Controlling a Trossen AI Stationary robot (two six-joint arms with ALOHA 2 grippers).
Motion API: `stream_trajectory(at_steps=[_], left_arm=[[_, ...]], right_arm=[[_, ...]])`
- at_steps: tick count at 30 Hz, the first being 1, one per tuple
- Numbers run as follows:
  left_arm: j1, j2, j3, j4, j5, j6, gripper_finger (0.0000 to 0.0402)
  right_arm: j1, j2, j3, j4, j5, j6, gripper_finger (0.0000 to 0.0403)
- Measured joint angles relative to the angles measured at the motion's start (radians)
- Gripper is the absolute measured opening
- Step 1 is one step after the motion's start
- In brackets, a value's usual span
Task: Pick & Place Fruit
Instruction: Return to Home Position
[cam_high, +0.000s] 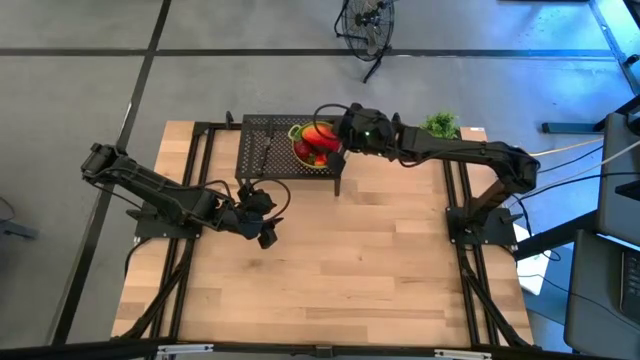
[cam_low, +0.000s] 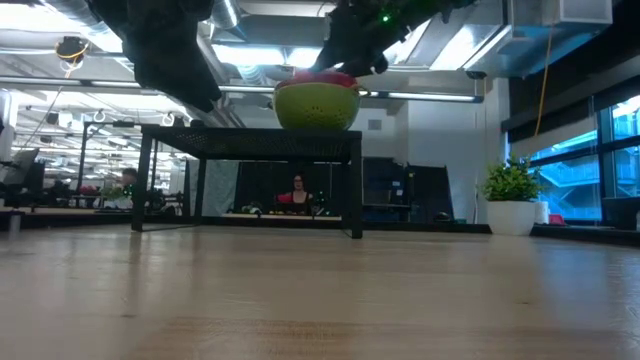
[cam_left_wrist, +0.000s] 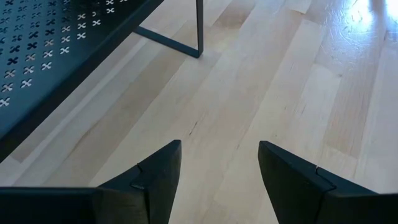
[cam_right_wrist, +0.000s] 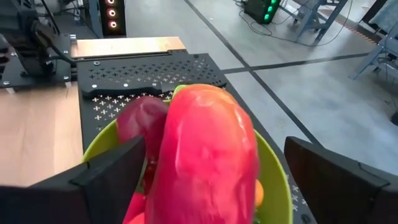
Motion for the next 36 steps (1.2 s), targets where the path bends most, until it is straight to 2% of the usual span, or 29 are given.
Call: stream_trajectory(at_steps=[8, 18, 28, 36], left_arm=[[0.0, 0.0, 0.0, 0.0, 0.0, 0.0, 0.021], [0.0, 0.0, 0.0, 0.0, 0.0, 0.0, 0.021], [0.0, -0.001, 0.0, 0.001, 0.0, 0.0, 0.021], [0.0, -0.073, 0.0, 0.003, 0.005, 0.076, 0.021]], right_arm=[[0.001, -0.078, 0.0, -0.089, 0.0, -0.002, 0.0391], [0.003, -0.155, 0.0, -0.267, -0.003, -0.001, 0.0372], [0.059, -0.217, 0.0, -0.396, -0.003, 0.001, 0.0359], [0.094, -0.304, -0.02, -0.468, -0.002, 0.001, 0.0355]])
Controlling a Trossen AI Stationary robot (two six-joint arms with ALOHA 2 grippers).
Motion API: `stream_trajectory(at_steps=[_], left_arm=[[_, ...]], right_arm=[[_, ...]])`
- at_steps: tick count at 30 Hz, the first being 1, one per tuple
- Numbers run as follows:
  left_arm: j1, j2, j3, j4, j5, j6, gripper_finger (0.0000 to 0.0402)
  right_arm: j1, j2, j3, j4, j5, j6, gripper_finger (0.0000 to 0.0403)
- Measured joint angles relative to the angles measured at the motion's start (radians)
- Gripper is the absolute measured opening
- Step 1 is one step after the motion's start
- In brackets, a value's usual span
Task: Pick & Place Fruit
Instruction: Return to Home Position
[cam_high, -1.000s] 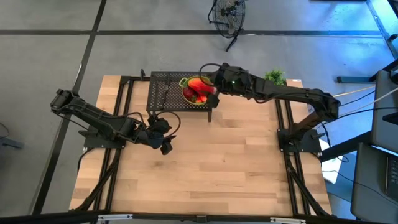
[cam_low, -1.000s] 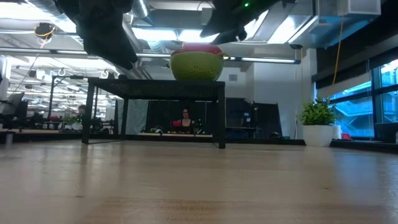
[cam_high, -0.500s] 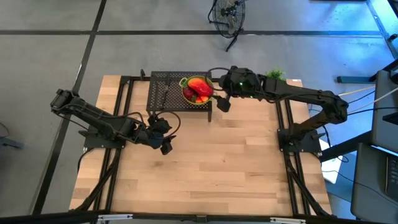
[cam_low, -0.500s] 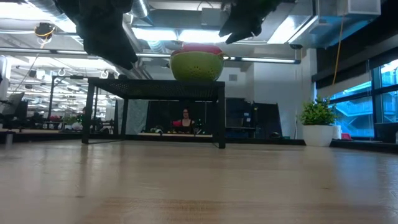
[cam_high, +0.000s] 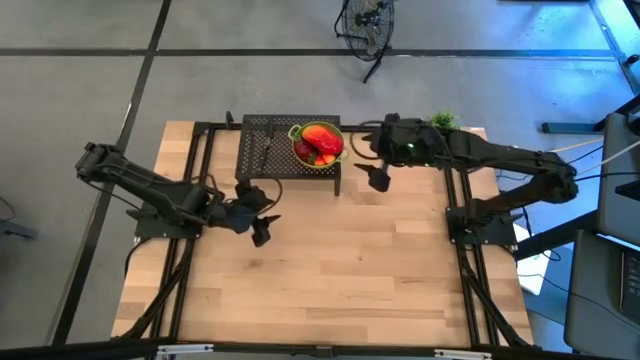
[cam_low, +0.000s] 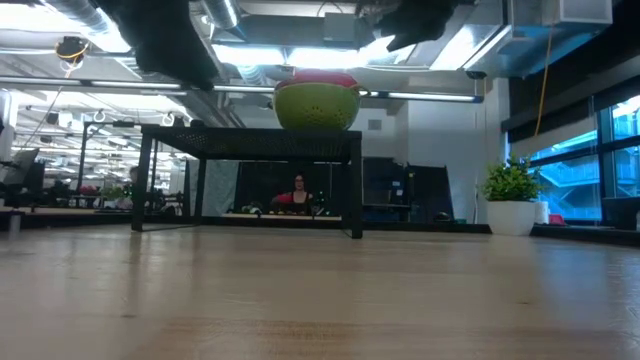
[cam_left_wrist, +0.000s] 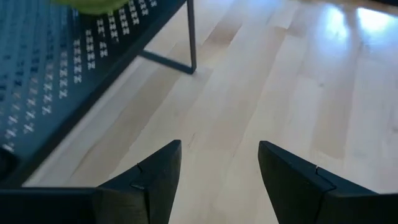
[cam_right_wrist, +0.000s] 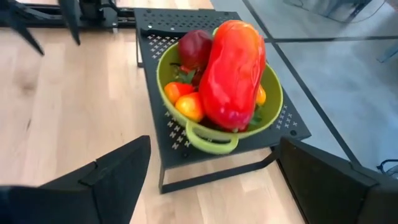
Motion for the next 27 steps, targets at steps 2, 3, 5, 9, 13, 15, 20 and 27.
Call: stream_trajectory(at_steps=[2, 3, 5, 9, 13, 15, 20, 27], left_arm=[[0.0, -0.029, 0.0, -0.002, 0.004, 0.039, 0.021], [0.0, -0.046, 0.0, -0.001, 0.01, 0.062, 0.021], [0.0, -0.083, 0.0, -0.002, 0.035, 0.111, 0.021], [0.025, -0.159, 0.0, 0.007, 0.073, 0.206, 0.021], [0.085, -0.224, 0.0, 0.007, 0.111, 0.311, 0.0202], [0.127, -0.251, 0.0, 0.005, 0.133, 0.376, 0.0189], [0.246, -0.328, 0.0, 0.005, 0.22, 0.507, 0.0143], [0.395, -0.434, 0.0, 0.005, 0.403, 0.593, 0.0069]], right_arm=[[0.007, -0.044, -0.049, 0.023, 0.0, 0.0, 0.0358], [0.01, -0.069, -0.079, 0.037, 0.001, 0.0, 0.036], [0.014, -0.128, -0.152, 0.065, 0.002, 0.0, 0.0363], [0.033, -0.25, -0.267, 0.106, 0.002, 0.032, 0.037], [0.061, -0.359, -0.353, 0.13, 0.001, 0.088, 0.0377], [0.075, -0.409, -0.387, 0.149, 0.002, 0.101, 0.038], [0.098, -0.514, -0.464, 0.2, 0.002, 0.12, 0.0388], [0.1, -0.621, -0.568, 0.27, 0.002, 0.139, 0.039]])
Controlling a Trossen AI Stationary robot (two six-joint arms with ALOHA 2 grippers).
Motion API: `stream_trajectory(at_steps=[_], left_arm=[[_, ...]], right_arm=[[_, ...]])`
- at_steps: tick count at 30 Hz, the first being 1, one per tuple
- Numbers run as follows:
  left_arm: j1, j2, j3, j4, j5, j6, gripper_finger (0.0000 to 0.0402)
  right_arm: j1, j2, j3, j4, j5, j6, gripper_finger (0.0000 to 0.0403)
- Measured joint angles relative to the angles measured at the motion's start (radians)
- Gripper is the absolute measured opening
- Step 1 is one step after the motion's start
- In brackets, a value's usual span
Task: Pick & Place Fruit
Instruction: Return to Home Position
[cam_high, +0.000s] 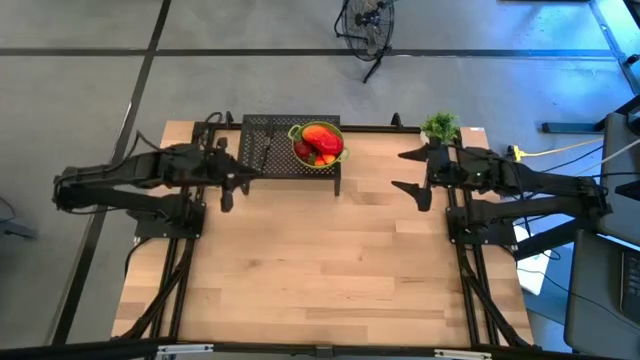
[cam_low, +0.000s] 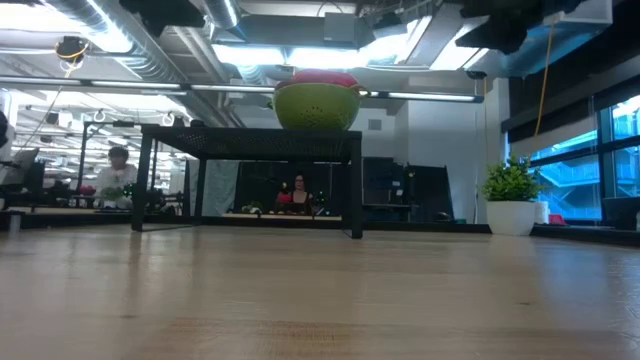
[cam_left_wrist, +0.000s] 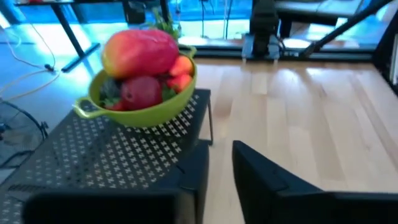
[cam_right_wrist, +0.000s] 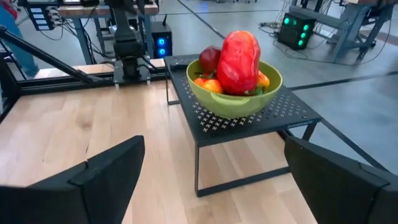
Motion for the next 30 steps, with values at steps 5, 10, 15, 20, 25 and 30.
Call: stream_trajectory(at_steps=[5, 10, 15, 20, 25, 30], left_arm=[[0.052, -0.052, -0.006, 0.011, 0.07, 0.004, 0.0023], [0.055, -0.123, -0.141, 0.158, 0.119, 0.009, 0.0003], [0.055, -0.219, -0.325, 0.31, 0.119, -0.04, 0.0002], [0.055, -0.315, -0.455, 0.404, 0.121, -0.074, 0.0002], [0.055, -0.398, -0.534, 0.452, 0.15, -0.085, 0.0003], [0.055, -0.484, -0.608, 0.515, 0.15, -0.093, 0.0002]], right_arm=[[0.0, -0.05, -0.071, 0.051, 0.0, 0.008, 0.038], [0.0, -0.09, -0.121, 0.06, 0.001, 0.01, 0.0371], [0.0, -0.136, -0.147, 0.065, 0.008, 0.018, 0.0363], [0.0, -0.177, -0.155, 0.065, 0.008, 0.008, 0.0358], [0.0, -0.198, -0.155, 0.065, 0.008, -0.001, 0.0354], [0.0, -0.203, -0.155, 0.064, 0.056, -0.008, 0.0361]])
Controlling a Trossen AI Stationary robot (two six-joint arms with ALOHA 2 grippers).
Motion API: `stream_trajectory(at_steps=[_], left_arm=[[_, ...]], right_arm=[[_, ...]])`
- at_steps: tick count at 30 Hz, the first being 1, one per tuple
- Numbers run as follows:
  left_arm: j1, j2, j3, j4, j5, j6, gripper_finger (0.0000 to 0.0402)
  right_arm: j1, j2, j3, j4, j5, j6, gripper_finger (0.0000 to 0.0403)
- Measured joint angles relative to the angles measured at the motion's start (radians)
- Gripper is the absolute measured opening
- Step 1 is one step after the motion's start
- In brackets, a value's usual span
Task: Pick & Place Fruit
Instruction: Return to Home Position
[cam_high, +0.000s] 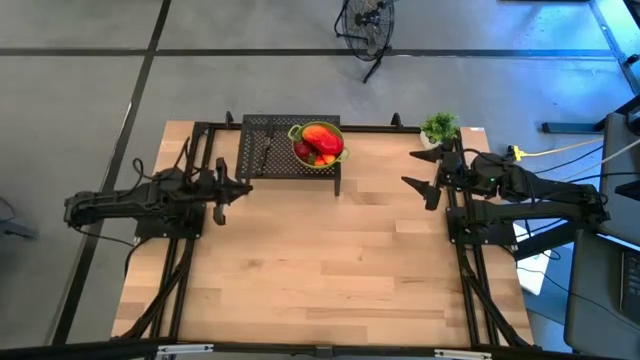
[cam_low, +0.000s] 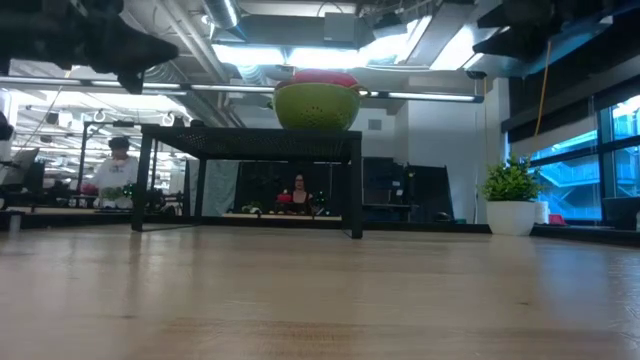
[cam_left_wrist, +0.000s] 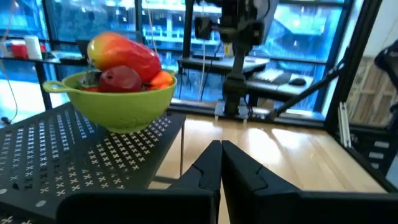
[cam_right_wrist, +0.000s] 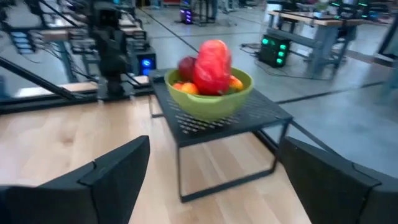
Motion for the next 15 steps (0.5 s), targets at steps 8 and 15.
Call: stream_trajectory(at_steps=[8, 15], left_arm=[[0.0, -0.123, -0.1, 0.061, -0.003, -0.044, 0.0003], [0.0, -0.193, -0.173, 0.107, -0.009, -0.061, 0.0003]], right_arm=[[0.0, 0.0, 0.0, -0.028, 0.03, 0.0, 0.0375], [0.0, -0.01, -0.055, 0.001, 0.03, 0.001, 0.0386]])
